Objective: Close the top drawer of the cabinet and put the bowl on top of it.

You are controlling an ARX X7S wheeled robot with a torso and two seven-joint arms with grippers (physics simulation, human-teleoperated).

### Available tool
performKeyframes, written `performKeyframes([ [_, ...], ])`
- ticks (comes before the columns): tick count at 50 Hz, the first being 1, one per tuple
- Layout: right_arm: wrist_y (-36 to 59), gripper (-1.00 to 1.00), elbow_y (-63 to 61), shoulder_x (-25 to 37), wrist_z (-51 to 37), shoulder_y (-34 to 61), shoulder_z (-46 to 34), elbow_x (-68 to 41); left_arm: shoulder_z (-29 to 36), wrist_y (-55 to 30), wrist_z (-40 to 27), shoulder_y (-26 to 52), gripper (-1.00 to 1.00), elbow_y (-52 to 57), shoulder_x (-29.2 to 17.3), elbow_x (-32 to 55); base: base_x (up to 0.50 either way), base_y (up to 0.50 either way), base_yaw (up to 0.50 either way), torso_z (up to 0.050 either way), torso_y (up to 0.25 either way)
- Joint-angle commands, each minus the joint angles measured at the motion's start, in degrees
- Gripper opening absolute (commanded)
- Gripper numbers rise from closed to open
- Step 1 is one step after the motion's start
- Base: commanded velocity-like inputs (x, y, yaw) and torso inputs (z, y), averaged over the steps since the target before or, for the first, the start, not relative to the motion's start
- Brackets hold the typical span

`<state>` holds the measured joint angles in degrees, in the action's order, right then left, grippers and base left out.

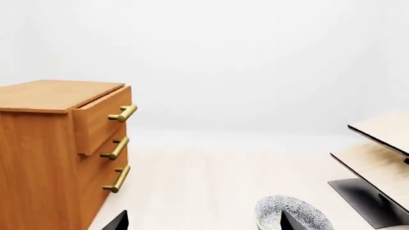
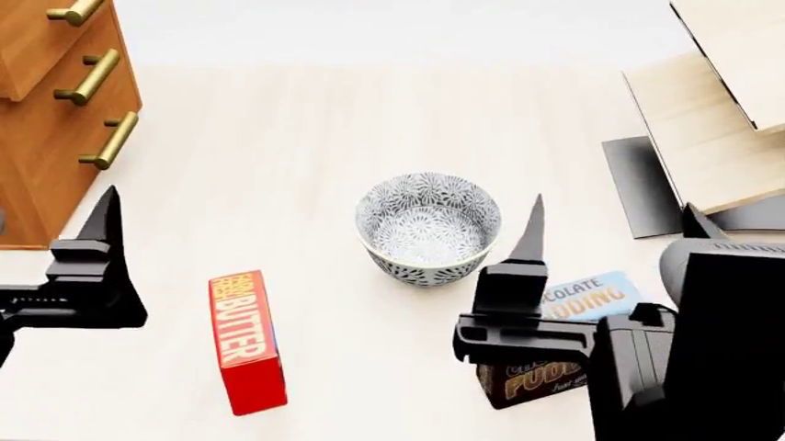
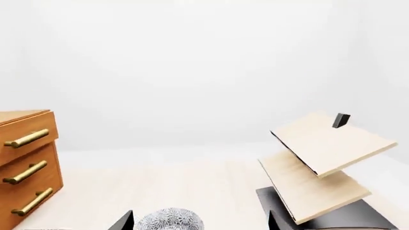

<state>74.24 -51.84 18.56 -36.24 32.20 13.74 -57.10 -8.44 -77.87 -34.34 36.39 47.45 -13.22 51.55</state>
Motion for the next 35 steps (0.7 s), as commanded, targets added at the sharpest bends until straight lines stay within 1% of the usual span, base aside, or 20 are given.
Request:
performKeyframes([
  [1, 13.21, 1.0, -5.14, 5.35, -20.13, 9.55, 7.95, -31.97, -9.13, -9.37, -22.69, 11.21, 1.0, -0.1, -3.7, 32.77, 0.0, 0.0, 0.0, 0.0, 0.0],
  [6, 10.7, 1.0, -4.17, 7.96, -23.98, 10.33, 7.14, -37.14, -10.15, -7.85, -23.94, 11.05, 1.0, -0.85, -5.41, 34.99, 0.09, 0.0, 0.0, 0.0, 0.0],
  [11, 10.74, 1.0, -4.48, 6.84, -19.5, 9.02, 7.34, -31.51, -9.33, -6.3, -19.23, 8.32, 1.0, 0.41, -6.24, 30.05, 0.5, 0.0, 0.0, 0.0, 0.0],
  [16, 10.09, 1.0, -4.98, 6.79, -17.62, 8.35, 6.75, -29.22, -9.17, -5.5, -18.33, 7.18, 1.0, 1.39, -7.16, 30.05, 0.5, 0.0, 0.0, 0.0, 0.0],
  [22, 9.08, 1.0, -4.76, 7.78, -19.09, 8.54, 6.28, -30.89, -8.84, -4.58, -17.84, 6.15, 1.0, 2.49, -7.63, 30.33, 0.5, 0.0, 0.0, 0.0, 0.0],
  [27, 8.34, 1.0, -4.68, 8.43, -19.44, 8.59, 6.1, -31.35, -8.7, -4.35, -20.09, 6.61, 1.0, 2.94, -8.3, 33.16, 0.5, 0.0, 0.0, 0.0, 0.0],
  [35, 7.35, 1.0, -4.18, 9.3, -20.66, 9.31, 5.2, -32.59, -7.19, -3.5, -18.49, 6.12, 1.0, 2.91, -8.76, 30.58, 0.5, 0.0, 0.0, 0.0, 0.0],
])
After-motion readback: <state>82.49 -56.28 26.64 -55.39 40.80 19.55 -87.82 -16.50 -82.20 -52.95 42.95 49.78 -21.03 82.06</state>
